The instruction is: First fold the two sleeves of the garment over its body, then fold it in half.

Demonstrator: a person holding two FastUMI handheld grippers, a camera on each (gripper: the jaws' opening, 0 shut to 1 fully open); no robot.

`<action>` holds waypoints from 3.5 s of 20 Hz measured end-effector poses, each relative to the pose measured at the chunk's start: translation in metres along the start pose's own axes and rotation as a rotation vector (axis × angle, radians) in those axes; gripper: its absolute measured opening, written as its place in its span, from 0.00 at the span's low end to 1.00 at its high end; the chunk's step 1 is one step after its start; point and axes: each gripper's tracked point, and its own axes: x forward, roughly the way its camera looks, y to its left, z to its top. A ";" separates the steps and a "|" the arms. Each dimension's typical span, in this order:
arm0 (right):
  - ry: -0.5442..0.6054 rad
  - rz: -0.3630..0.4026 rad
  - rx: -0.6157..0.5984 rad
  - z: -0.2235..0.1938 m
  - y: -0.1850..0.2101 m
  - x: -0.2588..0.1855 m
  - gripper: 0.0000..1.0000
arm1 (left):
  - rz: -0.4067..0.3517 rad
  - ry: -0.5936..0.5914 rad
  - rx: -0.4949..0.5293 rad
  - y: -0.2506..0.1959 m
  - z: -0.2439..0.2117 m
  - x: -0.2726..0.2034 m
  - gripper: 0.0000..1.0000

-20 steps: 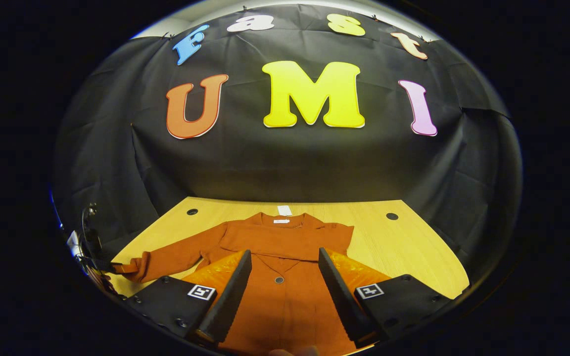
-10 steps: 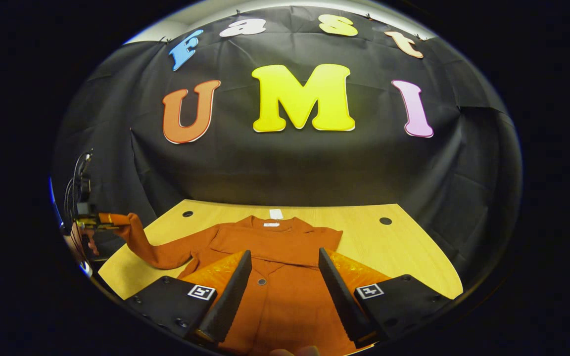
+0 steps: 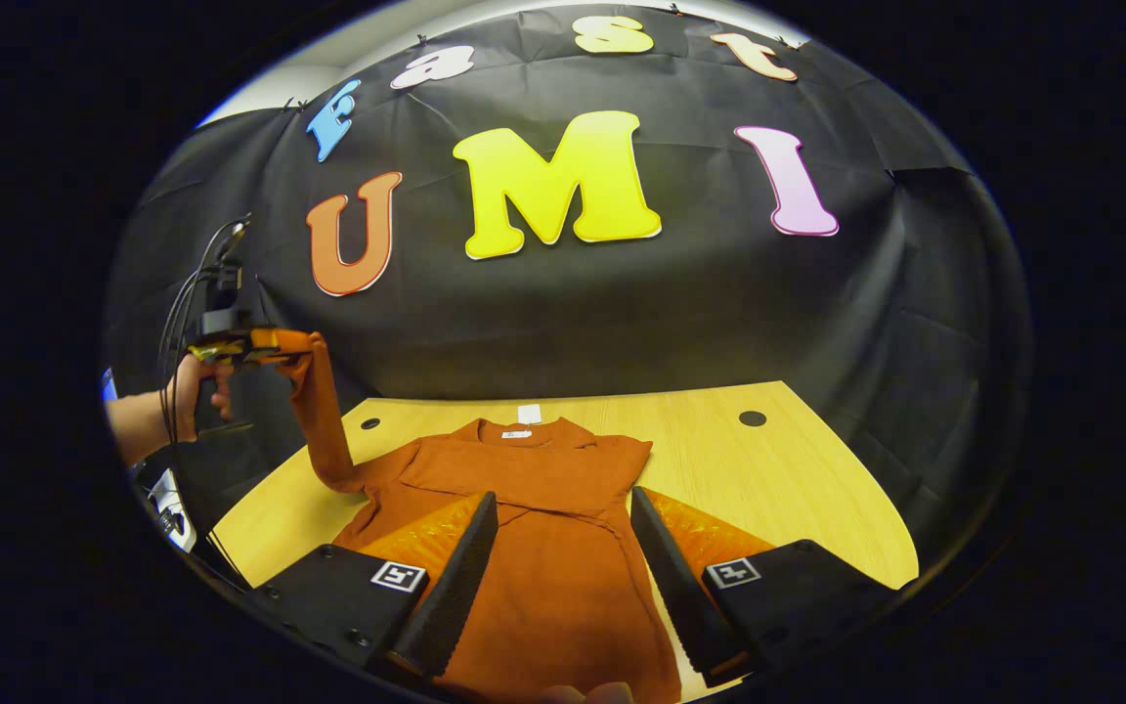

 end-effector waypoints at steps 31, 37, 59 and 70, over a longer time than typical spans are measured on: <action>0.005 -0.335 0.034 -0.003 -0.167 -0.089 0.88 | -0.342 0.400 0.250 -0.324 -0.273 0.055 0.67; -0.034 -0.257 -0.009 0.015 -0.128 -0.073 0.88 | -0.356 0.286 0.218 -0.319 -0.215 0.015 0.99; -0.100 -0.011 -0.137 0.051 0.016 -0.033 0.88 | -0.182 0.057 0.159 -0.097 -0.086 -0.202 0.99; 0.217 0.000 -0.117 -0.066 -0.026 -0.058 0.88 | -0.216 0.541 0.174 0.021 -0.231 -0.264 0.99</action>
